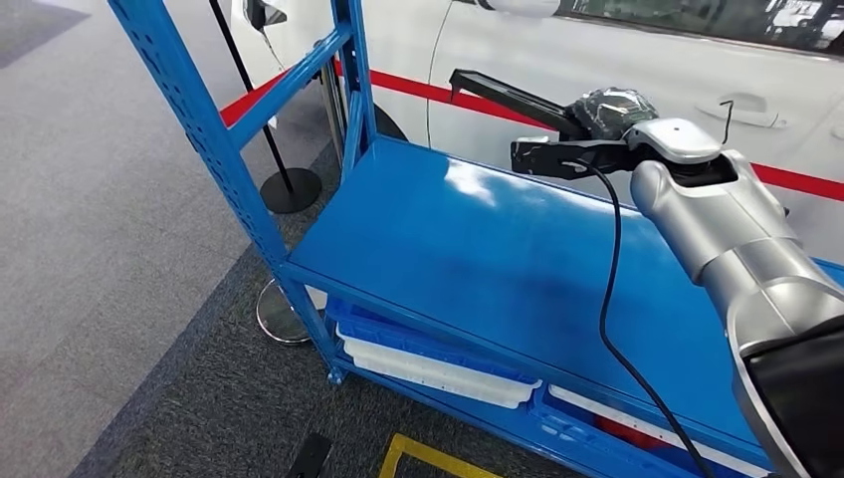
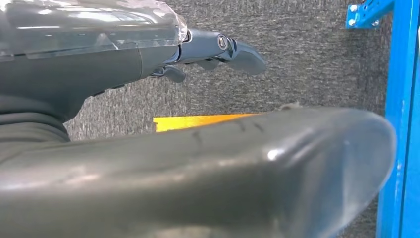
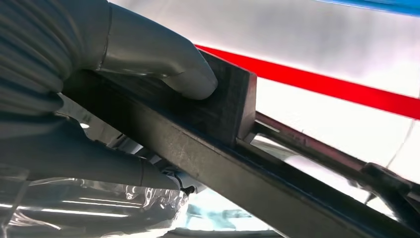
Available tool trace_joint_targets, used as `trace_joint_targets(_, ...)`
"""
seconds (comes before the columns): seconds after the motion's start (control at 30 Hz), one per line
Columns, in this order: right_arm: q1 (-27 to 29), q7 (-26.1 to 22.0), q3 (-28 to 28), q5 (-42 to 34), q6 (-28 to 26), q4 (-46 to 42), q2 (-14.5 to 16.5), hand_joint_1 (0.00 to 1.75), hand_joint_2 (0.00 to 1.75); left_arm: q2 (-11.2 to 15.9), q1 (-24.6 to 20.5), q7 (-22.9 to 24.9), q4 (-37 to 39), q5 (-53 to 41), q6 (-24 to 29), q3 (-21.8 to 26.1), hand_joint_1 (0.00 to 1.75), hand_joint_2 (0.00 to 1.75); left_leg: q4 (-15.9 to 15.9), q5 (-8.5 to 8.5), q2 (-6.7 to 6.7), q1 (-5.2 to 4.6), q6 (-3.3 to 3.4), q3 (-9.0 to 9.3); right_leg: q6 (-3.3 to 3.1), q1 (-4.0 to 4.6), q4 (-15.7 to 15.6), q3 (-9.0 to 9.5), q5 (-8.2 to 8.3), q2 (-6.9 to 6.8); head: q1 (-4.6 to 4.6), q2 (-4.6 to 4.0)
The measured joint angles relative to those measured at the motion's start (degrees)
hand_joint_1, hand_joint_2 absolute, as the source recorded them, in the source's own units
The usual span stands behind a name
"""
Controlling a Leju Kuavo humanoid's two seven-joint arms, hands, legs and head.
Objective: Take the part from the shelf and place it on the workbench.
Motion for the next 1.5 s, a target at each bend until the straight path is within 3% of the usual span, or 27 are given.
trace_joint_targets(0.07,-0.05,0.04,0.08,0.01,0.0,-0.04,0.01,1.75,1.75,0.04,0.18,-0.11,0.0,-0.27,0.56,-0.36,0.0,0.0,0.32,-0.29,-0.07,-0.06,-0.66,-0.3,-0.66,-0.3,-0.43,-0.19,0.45,-0.11,-0.01,-0.01)
trace_joint_targets(0.1,-0.1,0.09,0.1,0.02,0.01,-0.05,0.03,1.75,1.75,0.06,0.25,-0.15,0.0,-0.53,0.77,-0.51,0.0,0.0,1.47,-1.44,-0.07,-0.01,-1.05,-0.78,-1.07,-0.51,-0.63,-0.32,0.77,-0.2,-0.01,-0.01)
trace_joint_targets(0.13,-0.17,0.14,0.11,0.02,0.01,-0.05,0.07,1.75,1.75,0.09,0.29,-0.18,0.0,-0.75,0.92,-0.63,0.0,0.0,3.85,-3.36,-0.04,0.15,-1.46,-1.65,-1.39,-0.7,-0.78,-0.49,1.09,-0.27,-0.02,-0.01)
trace_joint_targets(0.2,-0.24,0.22,0.14,0.01,0.02,-0.05,0.13,1.75,1.75,0.09,0.29,-0.19,0.0,-1.01,0.96,-0.78,0.0,0.0,11.5,-8.11,0.12,0.76,-2.29,-4.08,-1.65,-0.72,-0.73,-1.01,1.54,-0.29,-0.02,-0.01)
trace_joint_targets(0.27,-0.2,0.22,0.16,0.0,0.05,-0.04,0.13,1.75,1.75,0.09,0.29,-0.19,0.0,-1.02,0.88,-0.85,0.0,0.0,16.59,-10.16,0.2,1.23,-2.86,-5.06,-1.52,-0.69,-0.55,-1.55,1.9,-0.3,-0.03,-0.01)
trace_joint_targets(0.3,-0.18,0.22,0.17,0.0,0.07,-0.04,0.13,1.75,1.75,0.09,0.3,-0.19,0.0,-1.02,0.85,-0.87,0.0,0.0,16.09,-9.7,0.22,1.4,-3.0,-4.13,-1.41,-0.7,-0.45,-1.8,2.04,-0.3,-0.03,-0.01)
trace_joint_targets(0.4,-0.31,0.24,0.17,0.0,0.08,-0.05,0.13,1.75,1.75,0.1,0.23,-0.19,0.0,-1.02,0.82,-0.89,0.0,0.0,5.28,-6.25,0.23,1.54,-2.82,2.99,-0.96,-0.7,-0.18,-2.26,2.39,-0.33,-0.03,-0.01)
trace_joint_targets(0.47,-0.5,0.29,0.17,-0.02,0.07,-0.05,0.12,1.75,1.75,0.09,0.18,-0.2,0.0,-1.03,0.81,-0.9,0.0,0.0,0.72,-5.53,0.15,1.26,-2.35,5.59,-0.32,-0.65,-0.2,-2.49,2.81,-0.34,-0.03,-0.01)
trace_joint_targets(0.53,-0.56,0.36,0.17,-0.07,0.08,-0.04,0.1,1.75,1.75,0.08,0.21,-0.2,0.0,-1.06,0.8,-0.91,0.0,0.0,0.3,-5.16,0.12,1.07,-1.77,5.45,0.52,-0.63,-0.4,-2.68,3.35,-0.31,-0.02,-0.01)
trace_joint_targets(0.6,-0.61,0.39,0.17,-0.13,0.08,-0.01,-0.14,1.75,1.75,0.04,0.19,-0.19,0.0,-1.1,0.79,-0.93,0.0,0.0,-0.21,-4.41,0.26,1.25,-0.91,5.09,1.04,-0.66,0.29,-3.18,2.48,-0.28,-0.01,-0.01)
trace_joint_targets(0.67,-0.76,0.42,0.17,-0.18,0.07,0.03,-0.38,1.75,1.75,-0.01,0.04,-0.15,0.0,-1.17,0.72,-0.99,0.0,0.0,-0.59,-3.53,0.43,1.32,-0.02,4.36,1.17,-0.66,4.96,-5.01,-1.46,-0.26,0.0,-0.01)
trace_joint_targets(0.73,-0.67,0.47,0.17,-0.26,0.08,0.1,-0.51,1.75,1.75,-0.02,-0.06,0.09,0.0,-1.52,0.62,-1.2,0.0,0.0,-0.48,-2.8,0.45,1.11,0.42,3.27,1.26,-0.61,12.73,-7.65,-5.89,-0.27,0.0,-0.01)
trace_joint_targets(0.77,-0.5,0.5,0.17,-0.3,0.08,0.18,-0.6,1.75,1.75,-0.02,-0.07,0.26,0.0,-1.73,0.59,-1.33,0.0,0.0,-0.37,-2.47,0.43,1.0,0.49,2.73,1.3,-0.61,15.33,-8.28,-6.86,-0.27,-0.01,-0.01)
trace_joint_targets(0.8,-0.31,0.55,0.17,-0.33,0.08,0.27,-0.68,1.75,1.75,-0.02,-0.06,0.44,0.0,-1.89,0.58,-1.49,0.0,0.0,-0.23,-2.17,0.4,0.91,0.49,2.22,1.26,-0.61,15.83,-7.9,-6.72,-0.28,-0.01,-0.01)
trace_joint_targets(0.83,-0.17,0.58,0.17,-0.35,0.08,0.36,-0.72,1.75,1.75,-0.02,-0.05,0.56,0.0,-1.96,0.58,-1.63,0.0,0.0,-0.06,-1.9,0.35,0.83,0.44,1.74,1.11,-0.59,13.94,-6.35,-5.62,-0.28,-0.01,-0.01)
trace_joint_targets(0.93,-0.21,0.62,0.17,-0.35,0.02,0.4,-0.71,1.75,1.75,-0.07,-0.16,0.74,0.0,-1.97,0.57,-1.95,0.0,0.0,0.43,-1.16,0.34,0.62,-0.12,0.62,0.32,-0.2,2.72,0.63,-2.15,-0.27,-0.01,-0.01)
trace_joint_targets(0.97,-0.26,0.62,0.17,-0.35,0.01,0.39,-0.69,1.75,1.75,-0.1,-0.22,0.76,0.0,-1.97,0.56,-2.0,0.0,0.0,0.51,-0.89,0.36,0.6,-0.4,0.41,0.1,0.03,0.69,1.68,-1.73,-0.26,-0.01,-0.01)
trace_joint_targets(1.07,-0.33,0.68,0.17,-0.35,0.0,0.44,-0.67,1.75,1.75,-0.15,-0.29,0.84,0.0,-1.98,0.55,-2.11,0.0,0.0,0.43,-0.09,0.34,0.67,-1.3,-0.07,-0.56,0.17,-0.3,1.42,-0.82,-0.39,0.01,-0.01)
trace_joint_targets(1.13,-0.38,0.78,0.17,-0.35,0.0,0.44,-0.59,1.75,1.75,-0.13,-0.27,0.92,0.0,-2.03,0.54,-2.16,0.0,0.0,2.06,-2.07,0.27,0.73,-1.92,-1.01,-1.34,-0.26,-0.83,0.8,0.24,-0.63,-0.01,-0.01)
trace_joint_targets(1.23,-0.38,0.99,0.17,-0.34,-0.01,0.46,-0.38,1.75,1.75,-0.09,-0.46,1.11,0.0,-2.11,0.54,-2.19,0.0,0.0,12.08,-9.43,0.27,1.26,-2.95,-4.07,-1.86,-0.49,-0.95,-0.98,1.85,-0.73,-0.01,-0.01)
trace_joint_targets(1.27,-0.35,1.01,0.17,-0.34,0.0,0.48,-0.35,1.75,1.75,-0.08,-0.54,1.15,0.0,-2.13,0.54,-2.2,0.0,0.0,15.13,-10.68,0.28,1.45,-3.23,-4.6,-1.8,-0.49,-0.85,-1.65,2.31,-0.72,-0.01,-0.01)
trace_joint_targets(1.3,-0.33,1.02,0.17,-0.34,0.01,0.51,-0.33,1.75,1.75,-0.08,-0.6,1.17,0.0,-2.13,0.54,-2.21,0.0,0.0,16.39,-10.68,0.29,1.6,-3.42,-4.28,-1.69,-0.5,-0.72,-2.3,2.73,-0.73,-0.01,-0.01)
trace_joint_targets(1.33,-0.33,1.03,0.17,-0.35,0.01,0.54,-0.33,1.75,1.75,-0.08,-0.67,1.19,0.0,-2.14,0.54,-2.22,0.0,0.0,15.62,-9.71,0.3,1.72,-3.54,-2.99,-1.55,-0.53,-0.56,-2.91,3.11,-0.74,-0.01,-0.01)
trace_joint_targets(1.4,-0.4,1.05,0.17,-0.34,0.01,0.57,-0.32,1.75,1.75,-0.07,-0.84,1.26,0.0,-2.19,0.46,-2.24,0.0,0.0,9.06,-7.29,0.31,1.84,-3.45,1.97,-1.12,-0.59,-0.26,-3.9,3.76,-0.77,-0.02,-0.01)
trace_joint_targets(1.47,-0.62,1.14,0.17,-0.34,0.01,0.6,-0.32,1.75,1.75,-0.06,-1.07,1.37,0.0,-2.5,0.26,-2.28,0.0,0.0,2.24,-6.88,0.22,1.57,-2.92,6.32,-0.46,-0.56,-0.16,-4.5,4.46,-0.85,-0.01,-0.01)
trace_joint_targets(1.5,-0.74,1.2,0.17,-0.35,0.03,0.61,-0.32,1.75,1.75,-0.06,-1.15,1.42,0.0,-2.71,0.15,-2.31,0.0,0.0,0.64,-7.15,0.16,1.36,-2.57,7.15,-0.09,-0.58,-0.25,-4.66,4.88,-0.89,-0.01,-0.01)
